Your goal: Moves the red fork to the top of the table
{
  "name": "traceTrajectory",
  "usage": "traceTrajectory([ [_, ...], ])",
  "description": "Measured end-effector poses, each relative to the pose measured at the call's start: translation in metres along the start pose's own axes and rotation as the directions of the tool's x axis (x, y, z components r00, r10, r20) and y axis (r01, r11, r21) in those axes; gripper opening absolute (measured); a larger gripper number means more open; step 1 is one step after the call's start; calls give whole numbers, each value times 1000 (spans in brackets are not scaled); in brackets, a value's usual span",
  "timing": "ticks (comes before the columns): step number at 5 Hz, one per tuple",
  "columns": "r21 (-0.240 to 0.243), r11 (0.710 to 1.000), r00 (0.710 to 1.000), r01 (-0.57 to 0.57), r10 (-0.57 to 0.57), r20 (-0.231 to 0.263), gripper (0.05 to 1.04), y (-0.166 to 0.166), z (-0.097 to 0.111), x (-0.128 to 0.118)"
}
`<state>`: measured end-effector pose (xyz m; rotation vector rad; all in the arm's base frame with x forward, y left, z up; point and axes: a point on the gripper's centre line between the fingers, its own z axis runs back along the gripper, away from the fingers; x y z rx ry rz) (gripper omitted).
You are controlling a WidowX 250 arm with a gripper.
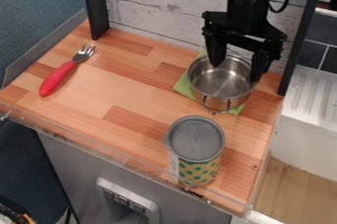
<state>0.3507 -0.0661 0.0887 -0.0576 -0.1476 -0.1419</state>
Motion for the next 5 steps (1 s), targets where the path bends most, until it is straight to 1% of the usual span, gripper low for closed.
traceTrajectory([
  [1, -3, 1000, 999, -2, 2, -32, 1001, 0, -10, -4],
  [2, -1, 997, 995, -71, 71, -63, 1001, 32, -17, -17],
  [3, 28, 994, 993, -110, 111, -34, 1001, 72, -5, -34],
  [4, 140, 980, 987, -141, 149, -53, 1001, 117, -3, -64],
  [5, 208, 963, 980, -171, 187, -63, 1001, 160, -9, -95],
])
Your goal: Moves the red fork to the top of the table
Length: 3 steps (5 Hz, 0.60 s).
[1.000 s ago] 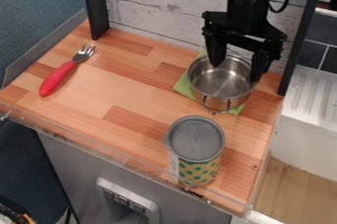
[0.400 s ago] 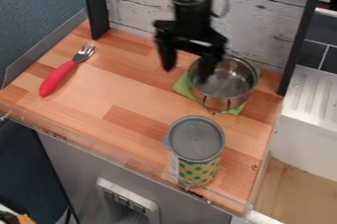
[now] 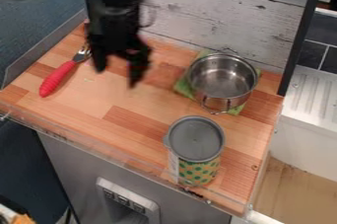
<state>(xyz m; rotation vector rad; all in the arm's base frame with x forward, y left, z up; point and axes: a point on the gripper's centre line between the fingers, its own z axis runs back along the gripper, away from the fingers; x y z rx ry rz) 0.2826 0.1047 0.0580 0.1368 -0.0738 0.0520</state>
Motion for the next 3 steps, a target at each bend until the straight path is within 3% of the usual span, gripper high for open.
traceTrajectory([
  [1, -1, 996, 996, -94, 93, -11, 1001, 47, -13, -10],
  [3, -87, 980, 984, -179, 179, 1, 1001, 126, -47, -2],
])
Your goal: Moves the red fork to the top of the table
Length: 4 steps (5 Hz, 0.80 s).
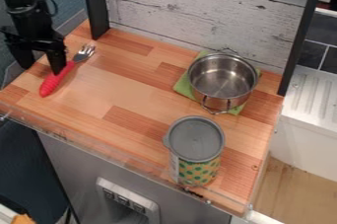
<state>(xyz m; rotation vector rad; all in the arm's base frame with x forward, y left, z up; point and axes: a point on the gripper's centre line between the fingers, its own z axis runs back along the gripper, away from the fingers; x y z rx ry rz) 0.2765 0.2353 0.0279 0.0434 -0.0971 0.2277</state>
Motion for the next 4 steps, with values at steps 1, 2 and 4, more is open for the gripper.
traceTrajectory([
  [1, 12, 1000, 1000, 0, 0, -13, 1001, 5, -7, 1],
  [2, 13, 1000, 1000, 0, 0, -4, 1001, 5, -8, 2],
  [4, 27, 1000, 998, -8, 7, 56, 1001, -5, 12, 2],
])
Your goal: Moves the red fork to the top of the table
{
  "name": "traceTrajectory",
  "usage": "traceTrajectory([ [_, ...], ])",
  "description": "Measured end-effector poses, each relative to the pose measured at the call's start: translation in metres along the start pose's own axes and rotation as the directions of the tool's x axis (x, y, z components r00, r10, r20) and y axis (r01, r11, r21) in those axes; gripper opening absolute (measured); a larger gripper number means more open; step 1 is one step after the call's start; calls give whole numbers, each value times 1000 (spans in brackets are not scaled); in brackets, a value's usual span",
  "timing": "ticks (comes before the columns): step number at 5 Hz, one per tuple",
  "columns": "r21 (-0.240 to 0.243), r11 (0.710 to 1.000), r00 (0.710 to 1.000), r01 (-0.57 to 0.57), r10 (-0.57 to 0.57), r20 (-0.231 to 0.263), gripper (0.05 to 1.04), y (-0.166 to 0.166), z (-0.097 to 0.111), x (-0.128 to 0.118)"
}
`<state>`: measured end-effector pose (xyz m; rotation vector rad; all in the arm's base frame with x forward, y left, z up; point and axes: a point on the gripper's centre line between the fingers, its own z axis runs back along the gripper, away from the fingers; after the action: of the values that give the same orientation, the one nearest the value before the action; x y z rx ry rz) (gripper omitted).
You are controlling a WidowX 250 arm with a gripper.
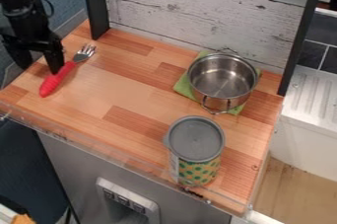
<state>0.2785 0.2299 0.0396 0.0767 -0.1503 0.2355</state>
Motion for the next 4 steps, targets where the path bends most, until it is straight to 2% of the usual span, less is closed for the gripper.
traceTrajectory([
  [1, -10, 1000, 999, -25, 25, 22, 1001, -2, 9, 2],
  [2, 1, 1000, 1000, -19, 19, 4, 1001, -6, 7, 2],
  [3, -18, 1000, 999, -8, 7, -48, 1001, -20, -14, -1],
  [4, -19, 1000, 999, 2, -3, -51, 1001, -29, -18, 0],
])
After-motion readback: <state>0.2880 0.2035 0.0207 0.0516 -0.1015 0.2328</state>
